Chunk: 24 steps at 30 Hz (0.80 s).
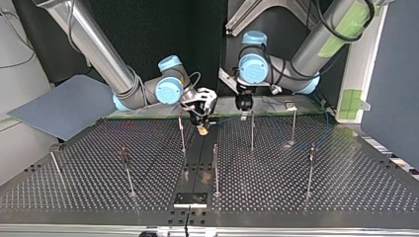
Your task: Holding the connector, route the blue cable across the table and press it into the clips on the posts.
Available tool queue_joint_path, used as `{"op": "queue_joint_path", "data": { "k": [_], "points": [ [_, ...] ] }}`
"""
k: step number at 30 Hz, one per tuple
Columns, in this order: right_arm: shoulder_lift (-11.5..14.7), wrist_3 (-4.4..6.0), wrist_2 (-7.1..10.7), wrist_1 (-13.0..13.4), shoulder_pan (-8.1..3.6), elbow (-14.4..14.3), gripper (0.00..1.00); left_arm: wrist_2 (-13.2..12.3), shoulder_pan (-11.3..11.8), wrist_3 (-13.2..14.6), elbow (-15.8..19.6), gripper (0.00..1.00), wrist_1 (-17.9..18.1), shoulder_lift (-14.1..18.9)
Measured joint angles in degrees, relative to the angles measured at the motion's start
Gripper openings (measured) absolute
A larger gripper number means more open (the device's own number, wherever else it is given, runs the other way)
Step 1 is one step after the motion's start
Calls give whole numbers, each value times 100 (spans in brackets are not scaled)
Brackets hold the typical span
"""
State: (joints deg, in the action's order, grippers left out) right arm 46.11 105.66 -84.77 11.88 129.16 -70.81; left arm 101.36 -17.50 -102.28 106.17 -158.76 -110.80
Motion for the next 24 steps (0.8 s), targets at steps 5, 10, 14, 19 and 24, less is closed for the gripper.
{"op": "queue_joint_path", "data": {
  "k": [5,10,14,19,24],
  "points": [
    [0,0,3,-1,-6,-1,0,-1,-30,-57,-119,100,12,-84],
    [0,0,10,0,-15,-2,0,-11,-99,-66,-237,100,29,-299],
    [0,0,12,-4,-28,-1,0,69,-143,-136,-382,100,132,-522],
    [0,0,12,-8,-38,0,0,118,-166,-226,-539,100,170,-658],
    [0,0,12,-3,-60,-1,0,133,-191,-240,-626,100,178,-865]
  ]
}}
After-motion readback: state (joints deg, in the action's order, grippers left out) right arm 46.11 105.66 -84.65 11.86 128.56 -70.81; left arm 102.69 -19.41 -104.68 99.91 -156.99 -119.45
